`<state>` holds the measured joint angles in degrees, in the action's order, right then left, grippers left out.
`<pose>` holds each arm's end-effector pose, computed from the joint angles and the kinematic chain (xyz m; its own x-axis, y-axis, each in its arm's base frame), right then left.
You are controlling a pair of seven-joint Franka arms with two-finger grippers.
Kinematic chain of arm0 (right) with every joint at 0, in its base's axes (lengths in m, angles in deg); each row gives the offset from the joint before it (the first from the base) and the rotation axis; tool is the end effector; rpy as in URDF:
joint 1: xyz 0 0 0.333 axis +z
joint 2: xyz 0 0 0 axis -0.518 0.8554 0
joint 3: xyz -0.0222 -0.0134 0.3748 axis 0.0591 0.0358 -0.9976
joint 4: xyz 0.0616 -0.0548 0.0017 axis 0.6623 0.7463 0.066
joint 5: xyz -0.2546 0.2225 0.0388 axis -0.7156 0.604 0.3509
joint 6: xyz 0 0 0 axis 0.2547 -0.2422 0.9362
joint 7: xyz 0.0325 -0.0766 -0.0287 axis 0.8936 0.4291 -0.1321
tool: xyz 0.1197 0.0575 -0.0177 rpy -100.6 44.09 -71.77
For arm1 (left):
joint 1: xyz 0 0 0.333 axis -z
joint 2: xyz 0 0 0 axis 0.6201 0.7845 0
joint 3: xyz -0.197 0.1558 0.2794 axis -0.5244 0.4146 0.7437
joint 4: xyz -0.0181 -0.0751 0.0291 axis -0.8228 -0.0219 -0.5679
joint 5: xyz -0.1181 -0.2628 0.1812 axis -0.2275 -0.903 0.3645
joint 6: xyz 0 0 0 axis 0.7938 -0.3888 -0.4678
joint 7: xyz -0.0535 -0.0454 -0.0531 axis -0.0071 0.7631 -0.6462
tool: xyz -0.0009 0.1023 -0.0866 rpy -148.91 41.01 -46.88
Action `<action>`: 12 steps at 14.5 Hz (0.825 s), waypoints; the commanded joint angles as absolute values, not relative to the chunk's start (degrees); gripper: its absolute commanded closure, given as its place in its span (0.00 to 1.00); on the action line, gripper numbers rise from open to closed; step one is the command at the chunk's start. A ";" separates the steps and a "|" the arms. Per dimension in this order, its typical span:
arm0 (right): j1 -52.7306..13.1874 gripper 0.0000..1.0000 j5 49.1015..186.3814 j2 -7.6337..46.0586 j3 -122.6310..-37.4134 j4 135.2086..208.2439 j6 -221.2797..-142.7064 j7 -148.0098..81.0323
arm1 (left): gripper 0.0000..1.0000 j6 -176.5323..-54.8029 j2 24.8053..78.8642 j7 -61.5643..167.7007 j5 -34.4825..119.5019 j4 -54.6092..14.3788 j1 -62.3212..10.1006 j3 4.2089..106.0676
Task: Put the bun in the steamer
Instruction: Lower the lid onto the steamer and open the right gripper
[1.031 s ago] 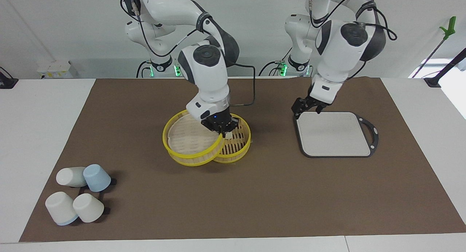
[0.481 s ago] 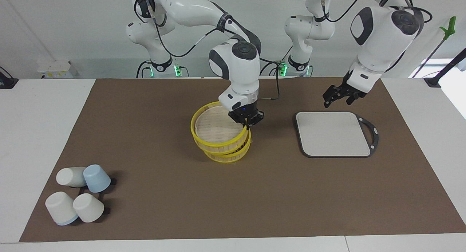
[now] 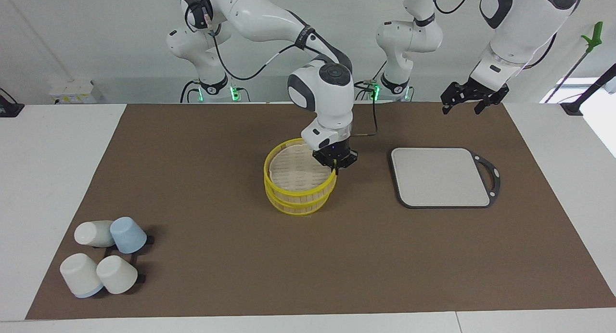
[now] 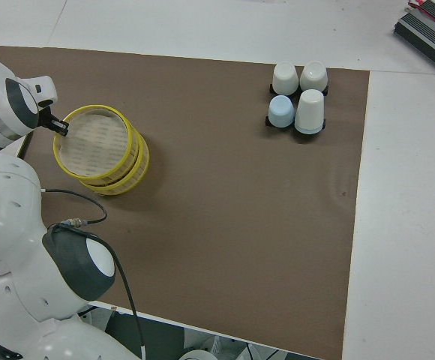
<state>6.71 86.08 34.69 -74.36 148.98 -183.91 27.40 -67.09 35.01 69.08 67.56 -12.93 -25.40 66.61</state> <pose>0.5484 0.4439 0.4489 0.9693 -0.2312 0.0840 -0.2222 -0.9694 -0.1046 0.4472 -0.0306 0.6265 0.9914 -0.0904 -0.0944 -0.0887 -0.9958 0.0219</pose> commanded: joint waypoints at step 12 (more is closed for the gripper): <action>6.42 1.00 85.57 33.23 -74.32 154.63 -186.21 26.81 | 0.00 -69.75 36.23 70.71 69.05 -12.25 -23.74 70.12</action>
<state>6.69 85.88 34.38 -74.28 151.29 -184.33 27.38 -70.09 36.80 70.82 67.92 -12.18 -24.68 69.25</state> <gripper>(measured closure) 0.921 0.000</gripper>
